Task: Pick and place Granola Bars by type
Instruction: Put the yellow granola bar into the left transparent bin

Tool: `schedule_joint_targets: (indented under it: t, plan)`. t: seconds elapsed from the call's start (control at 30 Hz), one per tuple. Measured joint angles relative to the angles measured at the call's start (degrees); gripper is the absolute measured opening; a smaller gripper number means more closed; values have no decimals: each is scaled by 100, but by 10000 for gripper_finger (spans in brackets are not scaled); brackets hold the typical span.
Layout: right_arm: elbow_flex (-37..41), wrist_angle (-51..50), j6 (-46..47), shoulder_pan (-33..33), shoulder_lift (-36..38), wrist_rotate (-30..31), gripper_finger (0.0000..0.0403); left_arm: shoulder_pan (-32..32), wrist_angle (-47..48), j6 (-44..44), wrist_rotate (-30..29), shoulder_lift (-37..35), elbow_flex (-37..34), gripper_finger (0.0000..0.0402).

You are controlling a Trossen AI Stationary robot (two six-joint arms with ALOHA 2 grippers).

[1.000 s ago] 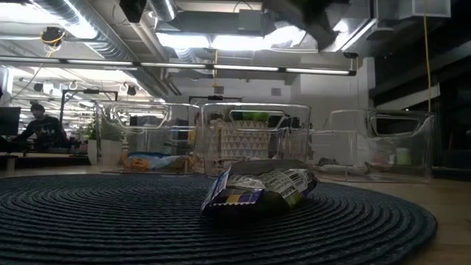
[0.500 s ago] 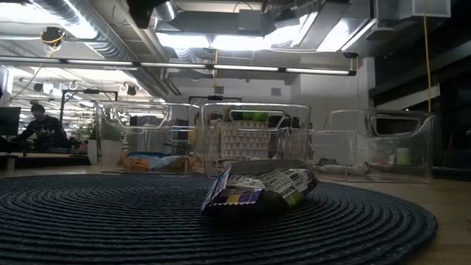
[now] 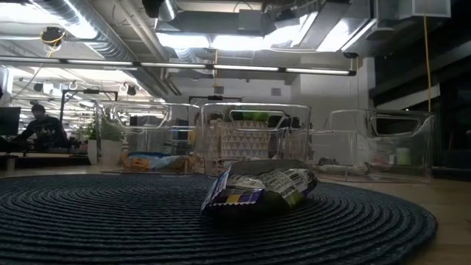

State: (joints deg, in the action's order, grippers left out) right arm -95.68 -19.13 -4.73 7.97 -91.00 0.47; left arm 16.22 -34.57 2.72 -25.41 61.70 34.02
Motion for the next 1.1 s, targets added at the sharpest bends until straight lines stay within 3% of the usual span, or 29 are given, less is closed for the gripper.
schedule_joint_targets:
  t: [0.3, 0.53, 0.83, 1.1]
  plan:
    - [51, 240, 20, -83, -42, -164, 53, -62, -148, 246, 161, -3, 17, 260]
    - [51, 486, 1, -212, -39, -303, 31, -60, -130, -156, 106, -3, 397, 307]
    - [51, 703, 98, -369, -74, -522, 51, -117, -76, -306, 152, 198, 816, 313]
    - [48, 1028, 135, -374, -242, -811, 29, -337, 176, -290, 386, 716, 1273, 310]
